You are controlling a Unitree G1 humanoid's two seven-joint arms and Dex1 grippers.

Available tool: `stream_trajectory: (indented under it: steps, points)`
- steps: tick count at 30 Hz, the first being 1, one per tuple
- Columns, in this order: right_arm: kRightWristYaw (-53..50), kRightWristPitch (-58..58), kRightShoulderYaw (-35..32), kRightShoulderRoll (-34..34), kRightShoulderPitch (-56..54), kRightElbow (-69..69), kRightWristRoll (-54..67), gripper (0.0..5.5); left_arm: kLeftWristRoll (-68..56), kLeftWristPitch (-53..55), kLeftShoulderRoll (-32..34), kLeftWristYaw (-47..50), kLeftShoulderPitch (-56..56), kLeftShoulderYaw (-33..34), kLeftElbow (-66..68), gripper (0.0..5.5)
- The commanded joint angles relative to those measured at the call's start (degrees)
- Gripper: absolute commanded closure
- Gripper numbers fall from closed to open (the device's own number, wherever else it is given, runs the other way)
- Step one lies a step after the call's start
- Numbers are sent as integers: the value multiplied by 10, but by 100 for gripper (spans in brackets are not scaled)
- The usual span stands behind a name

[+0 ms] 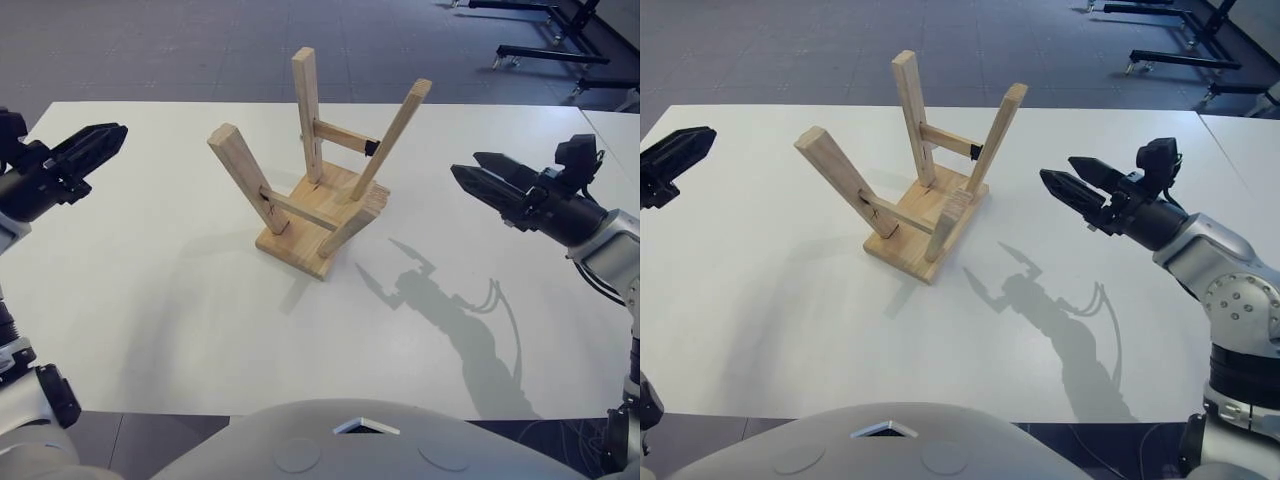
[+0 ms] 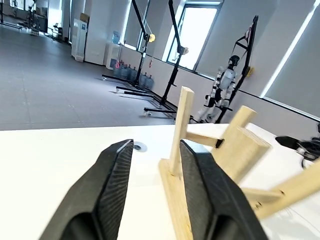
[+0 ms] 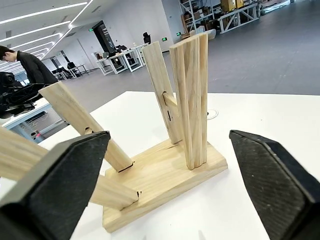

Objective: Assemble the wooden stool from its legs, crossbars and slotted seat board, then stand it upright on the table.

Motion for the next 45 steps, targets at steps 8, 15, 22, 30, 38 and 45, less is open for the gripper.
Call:
stream_trajectory:
  steps: [8,15,22,30,38,45]
  points:
    - [31,-62,145,32,-13,71,-236,10,12,-15,1,-88,88,-103,-80,220]
    - [-131,-220,199,121,-166,381,-471,10,38,4,-14,-16,147,-194,-237,138]
    - [-266,-418,185,249,-322,712,-556,10,129,-18,-34,39,164,-328,-288,138]
    - [-287,-461,154,292,-360,773,-563,10,202,-4,-177,184,83,-434,-243,138]
    - [-276,-435,140,308,-352,728,-563,10,248,13,-192,231,83,-497,-294,138]
    - [-278,-422,135,312,-345,716,-567,10,281,7,-141,223,95,-518,-288,138]
